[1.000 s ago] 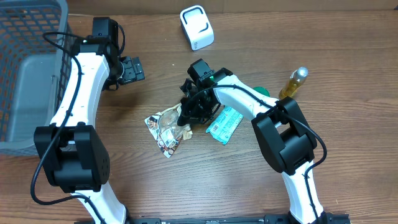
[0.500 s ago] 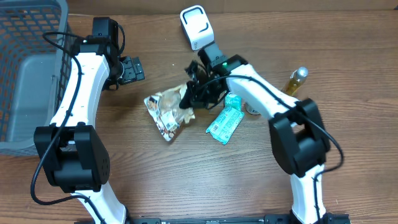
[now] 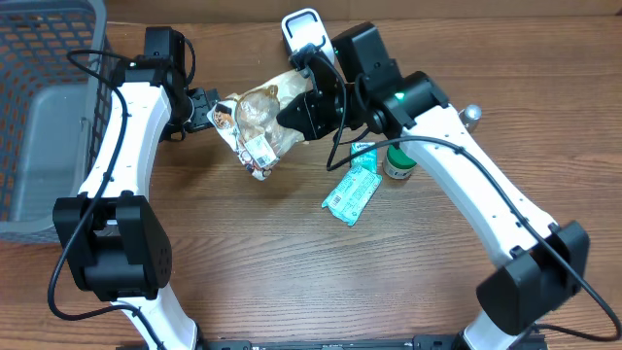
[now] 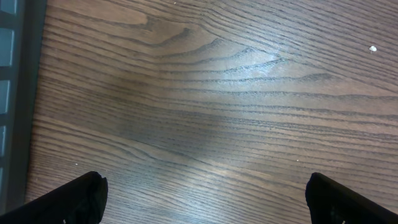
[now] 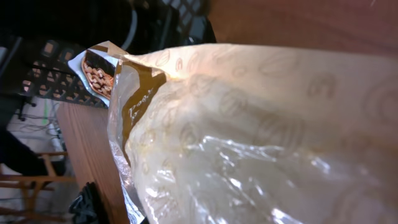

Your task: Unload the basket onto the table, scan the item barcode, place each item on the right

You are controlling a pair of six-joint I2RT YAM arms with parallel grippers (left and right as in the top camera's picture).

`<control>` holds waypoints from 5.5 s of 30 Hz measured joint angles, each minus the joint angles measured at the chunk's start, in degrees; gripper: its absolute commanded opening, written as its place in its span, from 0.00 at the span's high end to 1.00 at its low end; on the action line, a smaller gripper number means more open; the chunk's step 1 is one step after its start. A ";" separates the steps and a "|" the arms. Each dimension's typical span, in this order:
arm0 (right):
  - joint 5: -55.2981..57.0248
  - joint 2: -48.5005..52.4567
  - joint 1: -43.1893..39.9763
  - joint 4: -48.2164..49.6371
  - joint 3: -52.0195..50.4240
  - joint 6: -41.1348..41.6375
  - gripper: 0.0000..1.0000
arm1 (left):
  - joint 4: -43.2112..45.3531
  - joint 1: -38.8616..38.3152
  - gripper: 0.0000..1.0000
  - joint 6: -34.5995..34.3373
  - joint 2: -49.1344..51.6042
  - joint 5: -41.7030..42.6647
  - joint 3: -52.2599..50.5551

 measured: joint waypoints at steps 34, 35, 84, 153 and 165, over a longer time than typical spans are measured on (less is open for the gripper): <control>4.28 -0.87 -0.02 0.83 0.00 -1.25 0.96 | 0.00 0.00 0.00 0.00 0.00 0.00 0.00; 4.52 -0.87 0.00 0.83 0.00 -1.29 0.96 | 0.02 0.00 0.00 0.00 0.00 0.00 0.00; 24.61 -0.87 -0.02 27.12 0.00 -31.76 0.96 | 0.02 0.00 0.01 0.00 0.00 0.00 0.00; 48.87 30.05 -1.18 65.13 0.11 -39.85 0.96 | 0.02 0.00 0.00 0.00 0.00 -0.02 0.00; 47.32 30.03 -1.27 61.37 0.98 -36.76 0.96 | 0.02 0.00 0.00 0.00 0.00 -0.02 0.00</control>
